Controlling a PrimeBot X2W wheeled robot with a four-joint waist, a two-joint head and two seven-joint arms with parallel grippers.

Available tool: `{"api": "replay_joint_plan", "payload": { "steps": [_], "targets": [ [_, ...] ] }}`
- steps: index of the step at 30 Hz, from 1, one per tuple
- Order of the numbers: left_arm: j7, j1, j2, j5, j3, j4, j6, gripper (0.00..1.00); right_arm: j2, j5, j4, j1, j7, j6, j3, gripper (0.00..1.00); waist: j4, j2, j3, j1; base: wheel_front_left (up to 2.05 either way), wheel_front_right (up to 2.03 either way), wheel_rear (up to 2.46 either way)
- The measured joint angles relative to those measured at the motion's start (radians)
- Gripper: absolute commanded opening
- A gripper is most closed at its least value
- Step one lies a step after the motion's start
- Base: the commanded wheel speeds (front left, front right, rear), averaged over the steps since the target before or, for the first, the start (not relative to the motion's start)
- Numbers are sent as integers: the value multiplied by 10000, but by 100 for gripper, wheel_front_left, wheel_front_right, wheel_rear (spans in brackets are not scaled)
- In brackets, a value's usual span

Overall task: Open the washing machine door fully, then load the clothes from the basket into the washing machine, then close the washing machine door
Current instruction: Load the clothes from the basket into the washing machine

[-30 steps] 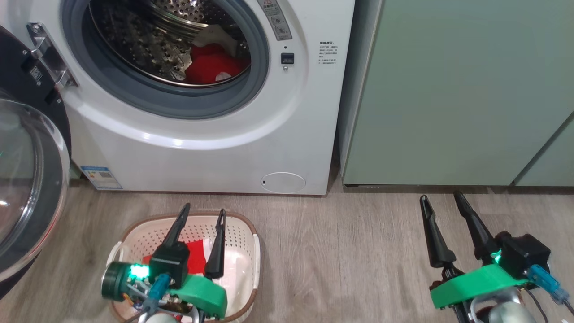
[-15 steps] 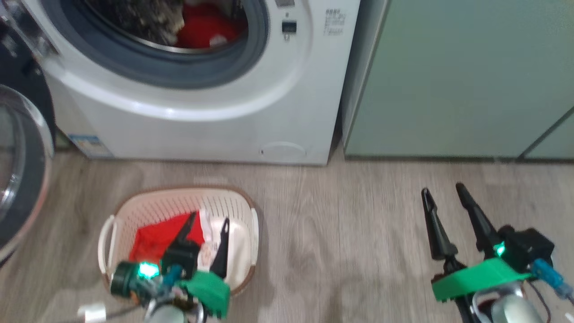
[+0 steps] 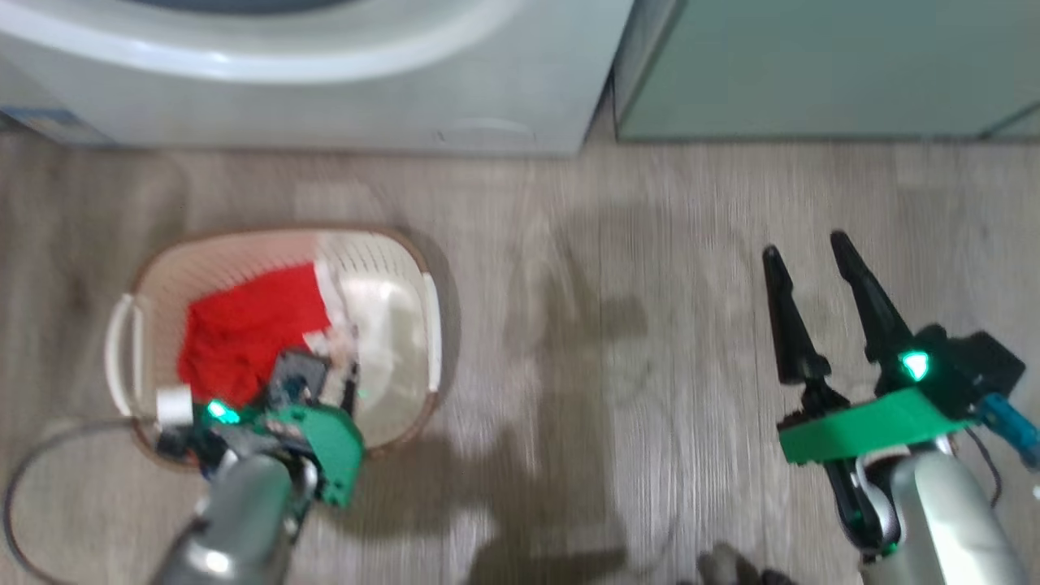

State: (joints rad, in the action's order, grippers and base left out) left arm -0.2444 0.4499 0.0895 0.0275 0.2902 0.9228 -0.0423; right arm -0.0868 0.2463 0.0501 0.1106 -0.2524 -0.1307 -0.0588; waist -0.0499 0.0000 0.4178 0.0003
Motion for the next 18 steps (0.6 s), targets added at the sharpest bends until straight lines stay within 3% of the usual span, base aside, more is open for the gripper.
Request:
{"api": "replay_joint_plan", "payload": {
  "steps": [8,15,18],
  "targets": [
    [627,2476,675,-872,667,2606,201,100,69,42,-142,879,-2,0,-280,100,-475,0,1835,1,0,0,0],
    [811,3552,1482,-988,725,3310,213,100,224,234,-213,1429,0,0,-504,100,-1108,0,3241,0,0,0,0],
    [1181,3873,1705,-330,159,3482,171,100,255,301,-251,1649,-2,0,-525,100,-1421,0,3770,-1,0,0,0]
  ]
}}
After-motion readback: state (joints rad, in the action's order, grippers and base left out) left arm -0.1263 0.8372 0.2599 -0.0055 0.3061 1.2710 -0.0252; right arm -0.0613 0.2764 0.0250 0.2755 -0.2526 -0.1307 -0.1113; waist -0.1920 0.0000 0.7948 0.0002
